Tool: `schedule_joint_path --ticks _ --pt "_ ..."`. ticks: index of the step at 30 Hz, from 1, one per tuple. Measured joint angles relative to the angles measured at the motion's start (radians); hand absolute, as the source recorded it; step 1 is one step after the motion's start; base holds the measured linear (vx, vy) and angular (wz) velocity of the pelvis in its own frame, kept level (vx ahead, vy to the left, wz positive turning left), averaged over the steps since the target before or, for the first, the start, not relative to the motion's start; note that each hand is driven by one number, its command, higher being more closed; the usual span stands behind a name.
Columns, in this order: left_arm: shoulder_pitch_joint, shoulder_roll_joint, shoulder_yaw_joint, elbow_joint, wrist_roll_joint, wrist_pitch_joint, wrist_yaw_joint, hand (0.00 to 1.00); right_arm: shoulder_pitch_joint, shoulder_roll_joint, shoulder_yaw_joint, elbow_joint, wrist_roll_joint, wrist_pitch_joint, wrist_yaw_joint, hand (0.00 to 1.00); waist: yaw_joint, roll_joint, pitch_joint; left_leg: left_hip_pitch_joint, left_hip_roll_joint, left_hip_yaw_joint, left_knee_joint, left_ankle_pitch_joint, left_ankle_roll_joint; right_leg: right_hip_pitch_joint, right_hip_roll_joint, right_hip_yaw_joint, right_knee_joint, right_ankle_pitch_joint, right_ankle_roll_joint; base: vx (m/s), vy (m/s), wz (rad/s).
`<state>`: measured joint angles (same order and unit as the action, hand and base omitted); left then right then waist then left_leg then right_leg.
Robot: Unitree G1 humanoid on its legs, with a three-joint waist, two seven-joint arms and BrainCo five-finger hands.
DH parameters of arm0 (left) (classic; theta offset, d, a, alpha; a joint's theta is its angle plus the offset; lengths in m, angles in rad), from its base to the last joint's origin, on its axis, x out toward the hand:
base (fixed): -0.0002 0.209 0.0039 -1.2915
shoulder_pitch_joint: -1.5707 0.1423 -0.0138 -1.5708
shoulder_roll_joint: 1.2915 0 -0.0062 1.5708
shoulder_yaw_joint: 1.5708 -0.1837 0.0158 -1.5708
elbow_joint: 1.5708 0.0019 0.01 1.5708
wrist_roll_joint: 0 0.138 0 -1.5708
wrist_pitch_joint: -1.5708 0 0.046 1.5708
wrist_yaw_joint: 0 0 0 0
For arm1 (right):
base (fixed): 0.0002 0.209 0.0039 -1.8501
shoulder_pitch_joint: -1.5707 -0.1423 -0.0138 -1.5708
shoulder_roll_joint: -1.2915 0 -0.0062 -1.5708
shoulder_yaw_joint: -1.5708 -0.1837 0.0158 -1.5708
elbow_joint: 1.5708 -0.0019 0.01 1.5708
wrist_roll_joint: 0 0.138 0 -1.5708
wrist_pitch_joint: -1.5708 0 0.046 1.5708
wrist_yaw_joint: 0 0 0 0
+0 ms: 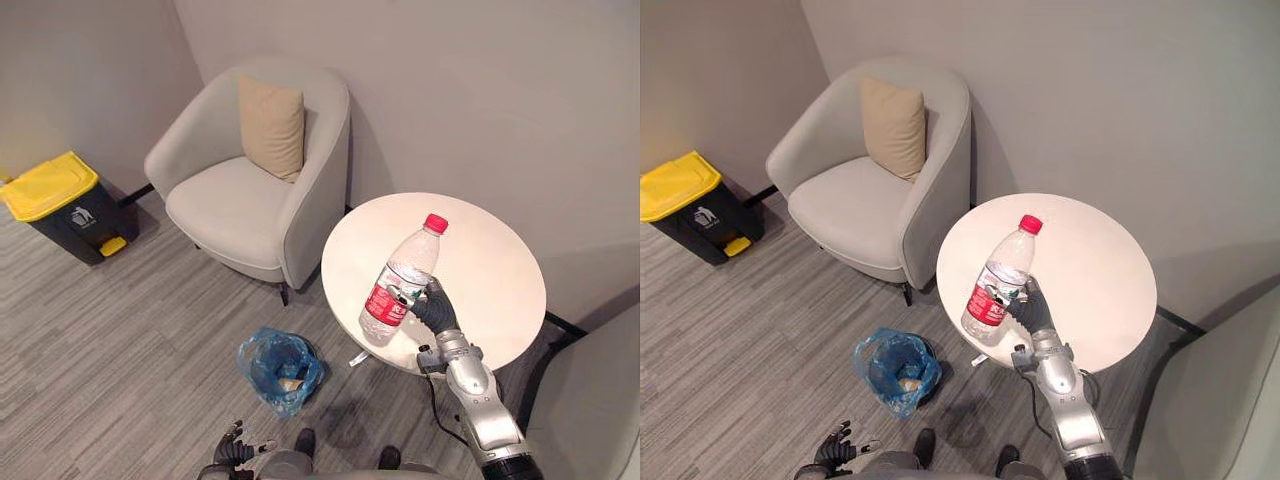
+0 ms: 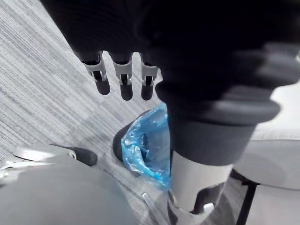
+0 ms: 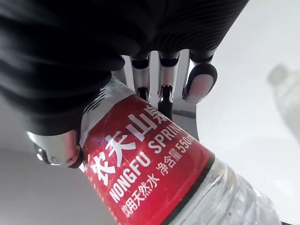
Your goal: Gather rubbish on tea table into small bin, then transfer packed bag to large trash can.
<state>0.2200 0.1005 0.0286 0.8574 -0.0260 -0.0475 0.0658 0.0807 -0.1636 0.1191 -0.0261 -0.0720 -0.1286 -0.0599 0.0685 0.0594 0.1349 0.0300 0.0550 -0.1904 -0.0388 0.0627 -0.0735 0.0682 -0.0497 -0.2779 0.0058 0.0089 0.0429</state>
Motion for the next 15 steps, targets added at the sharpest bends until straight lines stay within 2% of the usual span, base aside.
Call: schedule_joint_path --ticks 7,9,10,12,13,14,15 --pt "0.006 -0.013 0.013 0.010 0.000 -0.001 -0.001 0.00 0.026 -0.006 -0.004 0.000 -0.001 -0.016 -0.003 1.00 0.001 0.023 -0.009 -0.063 -0.006 -0.050 0.026 -0.011 -0.003 -0.007 0.006 -0.050 -0.007 -0.008 -0.003 -0.04 -0.015 0.27" --pt "0.007 -0.020 0.013 0.015 0.001 -0.001 -0.001 0.00 0.028 -0.009 -0.004 0.000 -0.011 -0.016 -0.003 1.00 0.002 0.035 -0.005 -0.079 -0.002 -0.027 0.038 -0.021 0.013 -0.007 -0.002 -0.079 0.009 -0.020 -0.004 0.00 -0.019 0.64" --pt "0.011 -0.026 0.013 0.016 0.001 -0.001 0.000 0.00 0.027 -0.023 -0.005 0.000 -0.016 -0.017 -0.008 1.00 0.001 0.041 -0.007 -0.092 0.020 0.096 0.043 -0.042 0.065 -0.007 -0.022 -0.122 0.034 -0.037 0.002 0.02 -0.003 0.67" --pt "0.012 -0.027 0.011 0.016 0.001 -0.001 0.000 0.00 0.026 -0.030 -0.006 0.000 -0.017 -0.017 -0.015 1.00 0.000 0.040 -0.009 -0.097 0.036 0.191 0.043 -0.044 0.116 -0.008 -0.038 -0.147 0.046 -0.048 0.008 0.05 0.006 0.64" --pt "0.012 -0.029 0.009 0.015 0.001 -0.001 0.000 0.00 0.023 -0.041 -0.011 0.000 -0.017 -0.017 -0.030 1.00 -0.001 0.041 -0.013 -0.104 0.055 0.305 0.046 -0.045 0.157 -0.008 -0.055 -0.179 0.058 -0.052 0.005 0.11 0.027 0.80" --pt "0.007 -0.030 0.002 0.015 0.002 -0.001 0.001 0.00 0.022 -0.049 -0.036 0.000 -0.018 -0.017 -0.036 1.00 -0.002 0.045 -0.016 -0.108 0.072 0.405 0.045 -0.043 0.174 -0.006 -0.073 -0.216 0.071 -0.059 0.009 0.16 0.052 0.95" --pt "0.005 -0.032 -0.001 0.015 0.004 -0.001 0.001 0.00 0.018 -0.055 -0.054 0.000 -0.019 -0.017 -0.046 1.00 -0.003 0.048 -0.018 -0.109 0.081 0.464 0.041 -0.043 0.174 -0.006 -0.085 -0.240 0.080 -0.064 0.014 0.15 0.063 0.79"
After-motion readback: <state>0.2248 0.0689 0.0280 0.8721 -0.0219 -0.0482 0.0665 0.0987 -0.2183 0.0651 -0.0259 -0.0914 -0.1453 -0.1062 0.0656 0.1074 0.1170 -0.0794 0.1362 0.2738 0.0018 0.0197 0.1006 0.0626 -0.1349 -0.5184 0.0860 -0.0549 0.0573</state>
